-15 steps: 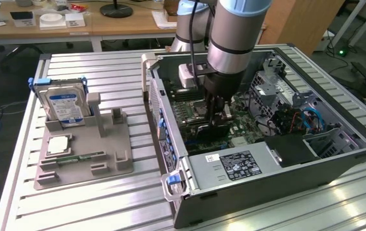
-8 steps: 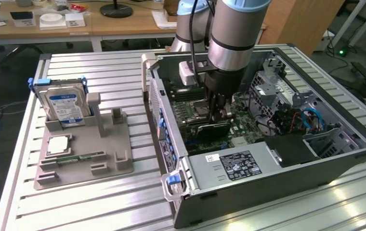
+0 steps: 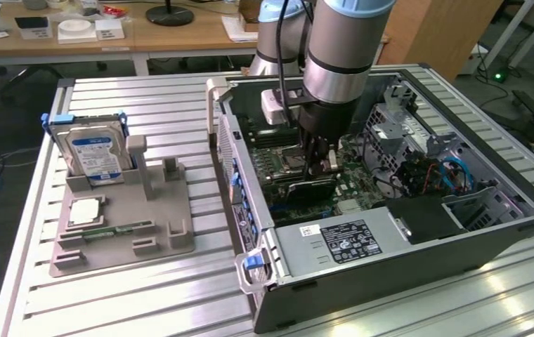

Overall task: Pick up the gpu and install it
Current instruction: 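Insert the gpu into the slot, then press down on the gpu until it lock into place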

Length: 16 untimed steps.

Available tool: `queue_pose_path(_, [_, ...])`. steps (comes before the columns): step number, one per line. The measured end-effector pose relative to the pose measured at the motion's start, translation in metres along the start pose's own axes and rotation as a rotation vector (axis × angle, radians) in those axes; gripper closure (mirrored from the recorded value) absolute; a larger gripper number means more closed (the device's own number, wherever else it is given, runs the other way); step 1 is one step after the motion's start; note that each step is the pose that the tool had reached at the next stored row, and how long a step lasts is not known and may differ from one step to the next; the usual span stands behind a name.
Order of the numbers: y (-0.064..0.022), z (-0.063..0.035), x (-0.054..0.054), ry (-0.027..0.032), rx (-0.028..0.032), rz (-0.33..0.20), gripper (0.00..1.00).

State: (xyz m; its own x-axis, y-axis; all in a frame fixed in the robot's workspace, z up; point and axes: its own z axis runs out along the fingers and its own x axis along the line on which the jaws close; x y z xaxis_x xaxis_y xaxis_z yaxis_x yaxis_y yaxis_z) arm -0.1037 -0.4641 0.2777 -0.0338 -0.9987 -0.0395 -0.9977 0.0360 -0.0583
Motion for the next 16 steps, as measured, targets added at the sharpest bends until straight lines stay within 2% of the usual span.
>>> queue_pose_path(13, [0.0000,0.0000,0.0000,-0.0011,-0.0001,0.000,0.89])
queue_pose_path(14, [-0.0001,-0.0001,0.0000,-0.0011,-0.0018,0.000,0.89])
queue_pose_path(16, [0.0008,-0.0002,0.0001,-0.0001,-0.0161,0.001,0.89])
